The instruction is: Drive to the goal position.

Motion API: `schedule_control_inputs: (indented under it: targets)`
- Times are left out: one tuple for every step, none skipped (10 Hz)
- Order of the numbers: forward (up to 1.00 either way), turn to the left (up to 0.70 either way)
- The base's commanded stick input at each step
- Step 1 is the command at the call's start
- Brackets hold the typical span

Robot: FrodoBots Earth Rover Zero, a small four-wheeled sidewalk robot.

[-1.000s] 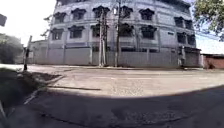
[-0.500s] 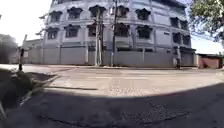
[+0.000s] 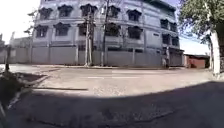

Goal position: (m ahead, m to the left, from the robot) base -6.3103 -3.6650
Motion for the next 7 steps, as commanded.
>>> schedule_control_inputs:
  targets:
    - [0.00,-0.96]
    - [0.00,-0.96]
    - [0.00,-0.96]
    - [0.00,-0.96]
    - [0.00,-0.96]
    - [0.00,-0.96]
    - [0.00,-0.96]
